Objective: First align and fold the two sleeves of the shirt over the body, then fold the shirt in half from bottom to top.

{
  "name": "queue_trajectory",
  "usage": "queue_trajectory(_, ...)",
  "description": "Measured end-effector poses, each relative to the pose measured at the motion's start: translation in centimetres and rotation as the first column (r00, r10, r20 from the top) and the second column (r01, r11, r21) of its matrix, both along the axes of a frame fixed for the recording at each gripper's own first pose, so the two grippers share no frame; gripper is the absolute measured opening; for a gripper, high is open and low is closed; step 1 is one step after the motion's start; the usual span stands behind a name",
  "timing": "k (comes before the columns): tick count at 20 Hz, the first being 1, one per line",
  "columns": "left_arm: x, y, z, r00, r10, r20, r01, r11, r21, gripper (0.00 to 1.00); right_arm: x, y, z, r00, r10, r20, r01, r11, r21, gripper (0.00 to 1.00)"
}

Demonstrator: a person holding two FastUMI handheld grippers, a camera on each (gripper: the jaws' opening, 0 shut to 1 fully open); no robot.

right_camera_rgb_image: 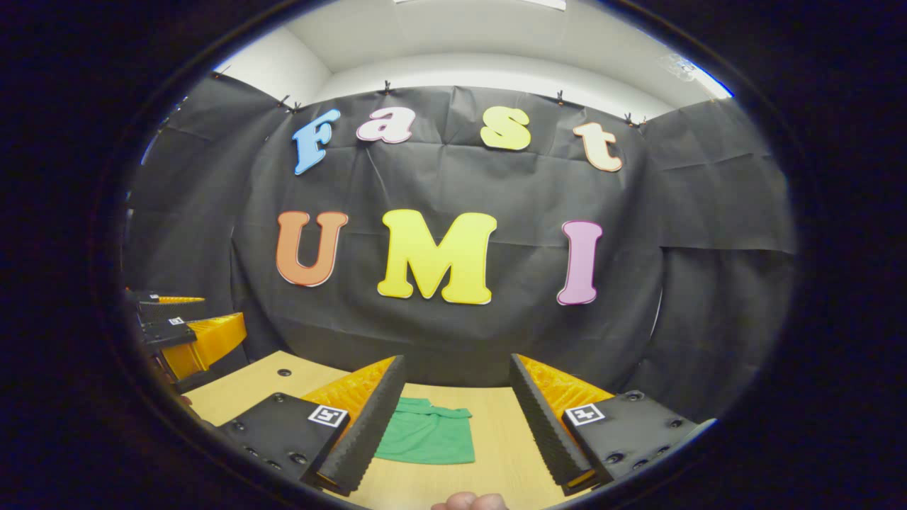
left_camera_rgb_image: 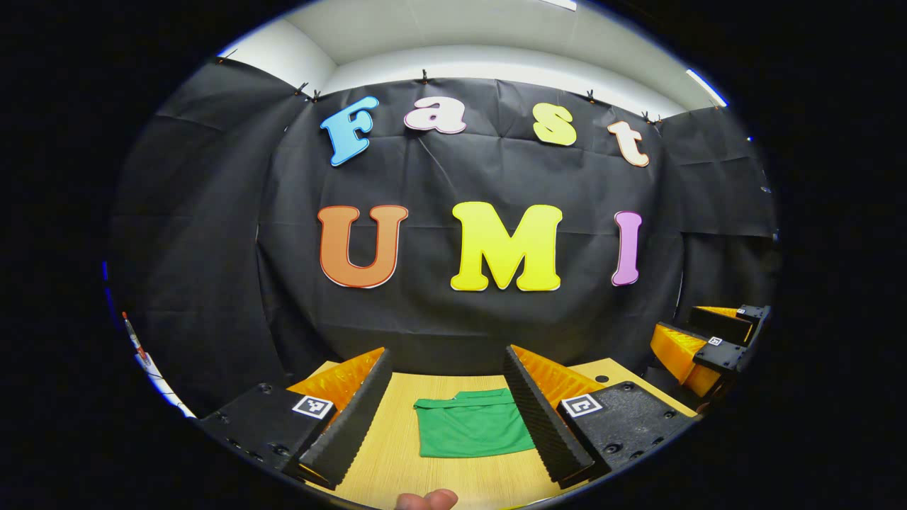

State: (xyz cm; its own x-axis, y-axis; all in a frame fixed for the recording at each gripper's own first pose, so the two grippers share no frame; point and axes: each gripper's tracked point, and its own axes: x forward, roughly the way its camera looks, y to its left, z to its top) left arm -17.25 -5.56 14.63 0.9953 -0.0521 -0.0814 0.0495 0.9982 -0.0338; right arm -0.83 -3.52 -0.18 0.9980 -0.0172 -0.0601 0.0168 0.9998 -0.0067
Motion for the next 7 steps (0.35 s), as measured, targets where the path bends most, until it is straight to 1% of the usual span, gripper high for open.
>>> queue_trajectory(1, -0.15, 0.03, 0.05, 1.000, 0.000, 0.001, 0.000, 1.000, -0.001, 1.00, -0.32, 0.19, -0.05, 1.000, 0.005, -0.002, -0.005, 1.000, 0.000, 0.95)
queue_trajectory(2, -0.26, 0.06, 0.13, 1.000, 0.001, 0.002, -0.001, 1.000, 0.001, 1.00, -0.60, 0.27, -0.14, 1.000, 0.008, -0.003, -0.008, 1.000, -0.002, 0.93)
queue_trajectory(3, -0.29, 0.07, 0.27, 1.000, 0.001, 0.008, -0.001, 1.000, 0.001, 1.00, -0.64, 0.35, -0.13, 1.000, 0.009, -0.001, -0.009, 1.000, -0.001, 0.95)
queue_trajectory(6, -0.35, -0.12, 0.16, 1.000, -0.005, 0.007, 0.005, 1.000, 0.006, 1.00, -0.62, 0.29, 0.06, 1.000, 0.007, 0.003, -0.007, 1.000, -0.001, 0.93)
queue_trajectory(7, -0.29, -0.13, 0.30, 1.000, -0.006, 0.012, 0.006, 1.000, 0.007, 1.00, -0.66, 0.25, 0.12, 1.000, 0.006, 0.007, -0.006, 1.000, -0.001, 0.95)
